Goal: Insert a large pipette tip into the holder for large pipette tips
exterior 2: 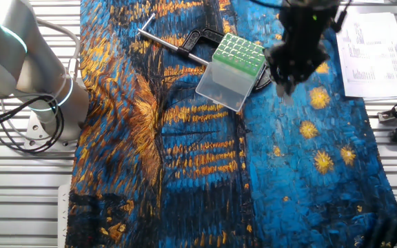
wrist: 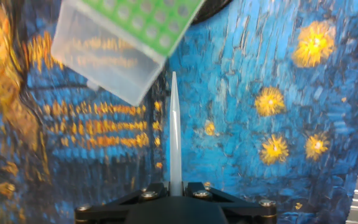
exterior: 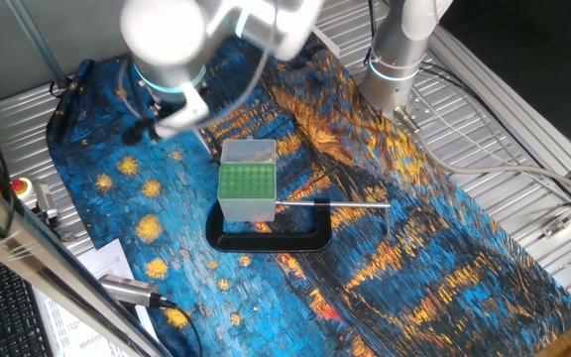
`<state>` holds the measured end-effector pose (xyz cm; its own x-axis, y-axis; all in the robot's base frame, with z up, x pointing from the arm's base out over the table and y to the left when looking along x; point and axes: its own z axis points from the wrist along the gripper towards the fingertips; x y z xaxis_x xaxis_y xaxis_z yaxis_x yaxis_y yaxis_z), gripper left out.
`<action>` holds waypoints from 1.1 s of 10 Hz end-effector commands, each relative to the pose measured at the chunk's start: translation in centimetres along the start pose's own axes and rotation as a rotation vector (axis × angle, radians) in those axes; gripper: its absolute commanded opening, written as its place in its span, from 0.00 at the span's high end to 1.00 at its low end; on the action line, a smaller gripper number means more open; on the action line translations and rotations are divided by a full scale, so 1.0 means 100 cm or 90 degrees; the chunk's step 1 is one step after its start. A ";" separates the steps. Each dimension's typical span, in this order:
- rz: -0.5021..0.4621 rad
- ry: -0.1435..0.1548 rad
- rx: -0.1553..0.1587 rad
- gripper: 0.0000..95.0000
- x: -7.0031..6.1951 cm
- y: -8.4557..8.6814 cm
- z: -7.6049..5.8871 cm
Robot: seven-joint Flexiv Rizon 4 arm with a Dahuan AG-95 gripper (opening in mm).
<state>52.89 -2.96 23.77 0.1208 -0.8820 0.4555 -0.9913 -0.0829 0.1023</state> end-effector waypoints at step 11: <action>0.011 0.065 -0.016 1.00 -0.034 0.022 -0.031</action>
<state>50.47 1.25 25.18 0.1086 -0.8519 0.5123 -0.9912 -0.0538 0.1206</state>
